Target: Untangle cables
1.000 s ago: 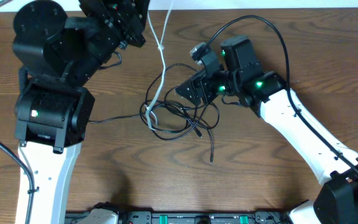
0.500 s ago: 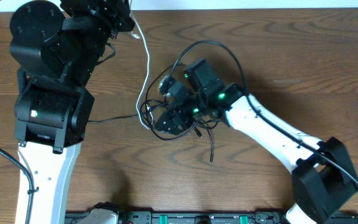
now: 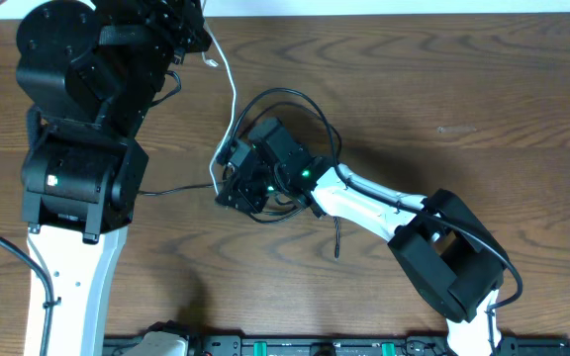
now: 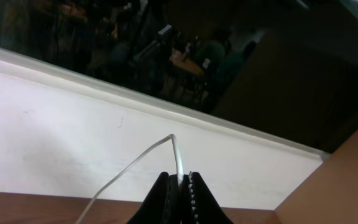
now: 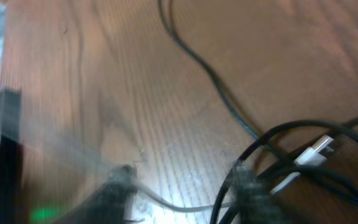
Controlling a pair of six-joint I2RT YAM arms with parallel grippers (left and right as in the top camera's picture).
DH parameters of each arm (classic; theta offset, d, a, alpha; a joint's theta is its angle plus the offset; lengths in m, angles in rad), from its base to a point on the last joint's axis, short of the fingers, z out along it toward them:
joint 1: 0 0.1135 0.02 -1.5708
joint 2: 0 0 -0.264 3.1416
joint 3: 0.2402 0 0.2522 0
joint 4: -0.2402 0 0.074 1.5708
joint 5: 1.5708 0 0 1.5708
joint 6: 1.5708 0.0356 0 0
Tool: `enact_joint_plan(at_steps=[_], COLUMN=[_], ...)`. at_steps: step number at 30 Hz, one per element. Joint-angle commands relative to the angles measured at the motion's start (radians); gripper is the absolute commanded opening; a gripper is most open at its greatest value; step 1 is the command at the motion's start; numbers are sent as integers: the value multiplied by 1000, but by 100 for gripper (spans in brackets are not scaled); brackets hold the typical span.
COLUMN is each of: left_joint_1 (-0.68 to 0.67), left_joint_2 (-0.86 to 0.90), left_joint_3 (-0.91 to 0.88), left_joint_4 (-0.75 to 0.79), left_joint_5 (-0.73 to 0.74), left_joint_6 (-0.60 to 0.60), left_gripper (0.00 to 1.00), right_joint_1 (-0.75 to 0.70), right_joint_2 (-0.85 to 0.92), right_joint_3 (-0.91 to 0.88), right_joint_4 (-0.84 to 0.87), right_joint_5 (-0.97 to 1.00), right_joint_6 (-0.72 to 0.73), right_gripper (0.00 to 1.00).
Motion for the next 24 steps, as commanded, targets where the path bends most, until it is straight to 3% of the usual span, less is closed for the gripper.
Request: enact_joint_plan(at_steps=[1, 5, 9, 13, 17, 24], left_joint_1=[5, 5, 5, 5, 5, 5], left_joint_2=[-9, -9, -9, -9, -9, -7], left_joint_3=[18, 18, 18, 18, 18, 18], left_joint_4=[-1, -2, -5, -13, -32, -67], left_joint_5=[-10, -10, -10, -11, -25, -37], left_joint_6=[-8, -8, -8, 9, 22, 26], left_gripper=[7, 7, 7, 7, 7, 7], right_joint_1=[-10, -26, -26, -59, -116, -271], right_joint_2=[-2, -2, -3, -53, -191, -527], right_joint_3=[5, 5, 5, 5, 5, 5], right_joint_4=[14, 30, 39, -5, -166, -454], right_joint_5=[70, 54, -6, -95, -89, 18], right_joint_6=[96, 125, 125, 143, 151, 150], right_gripper=[23, 19, 1, 2, 2, 1])
